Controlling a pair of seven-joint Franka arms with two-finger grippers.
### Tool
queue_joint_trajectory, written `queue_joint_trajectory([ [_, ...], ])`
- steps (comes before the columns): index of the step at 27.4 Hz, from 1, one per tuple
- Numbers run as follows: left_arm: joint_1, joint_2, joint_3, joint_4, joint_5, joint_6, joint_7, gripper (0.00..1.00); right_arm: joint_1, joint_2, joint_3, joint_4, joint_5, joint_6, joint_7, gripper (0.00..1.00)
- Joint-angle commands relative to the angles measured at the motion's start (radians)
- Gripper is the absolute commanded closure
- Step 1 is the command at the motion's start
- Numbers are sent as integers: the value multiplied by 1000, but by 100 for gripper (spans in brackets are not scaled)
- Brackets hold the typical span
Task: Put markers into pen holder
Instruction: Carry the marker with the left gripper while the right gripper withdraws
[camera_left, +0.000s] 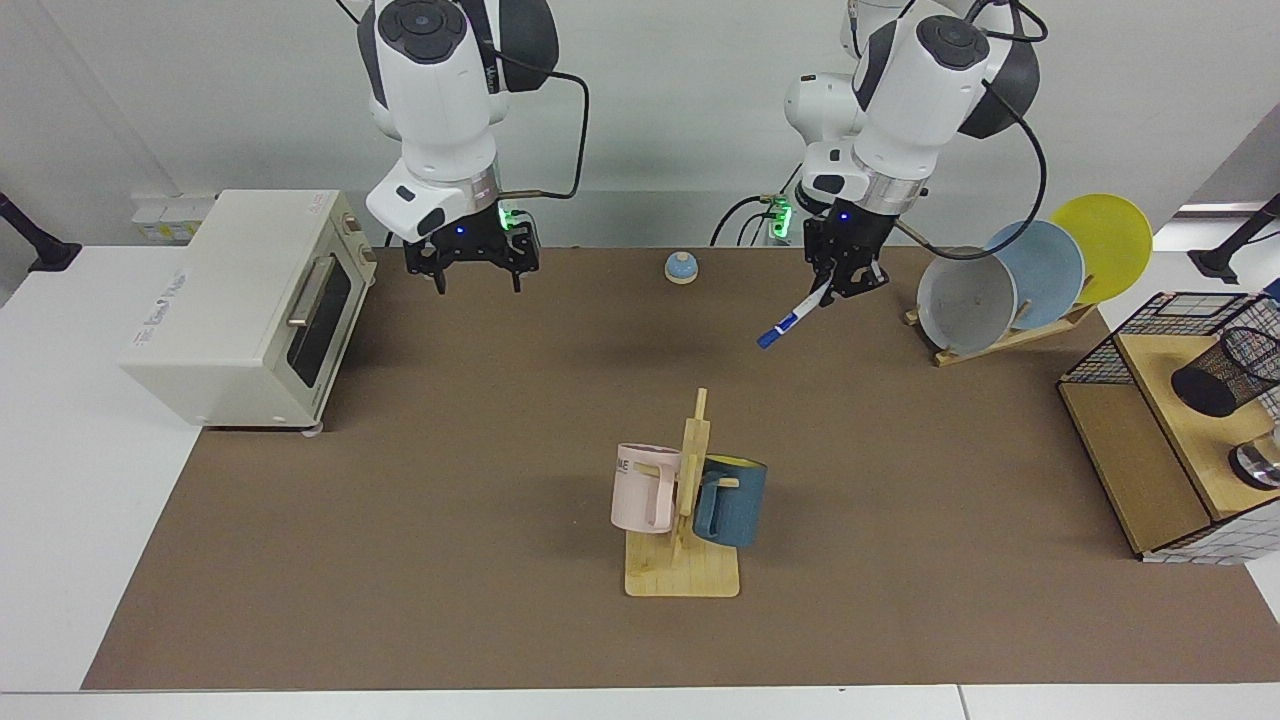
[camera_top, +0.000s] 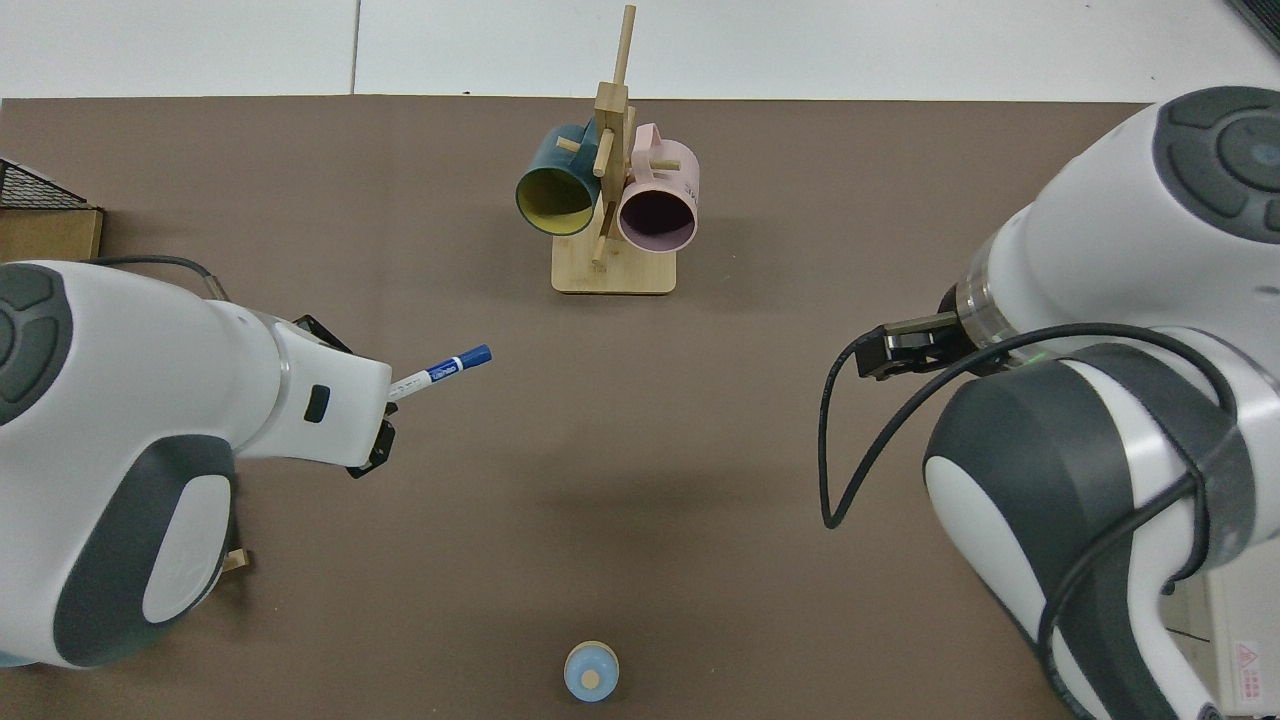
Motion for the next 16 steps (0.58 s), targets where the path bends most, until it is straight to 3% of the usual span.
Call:
queue_joint_trajectory([
  [1, 73, -22, -5, -13, 80, -16, 75, 100, -72, -12, 14, -6, -20, -17, -54, 0],
  [7, 131, -22, -5, 5, 224, -45, 199, 100, -95, -33, 19, -7, -8, 0, -54, 0],
  [16, 218, -19, -5, 45, 396, -66, 374, 100, -106, -52, 13, -6, -6, -55, -74, 0],
])
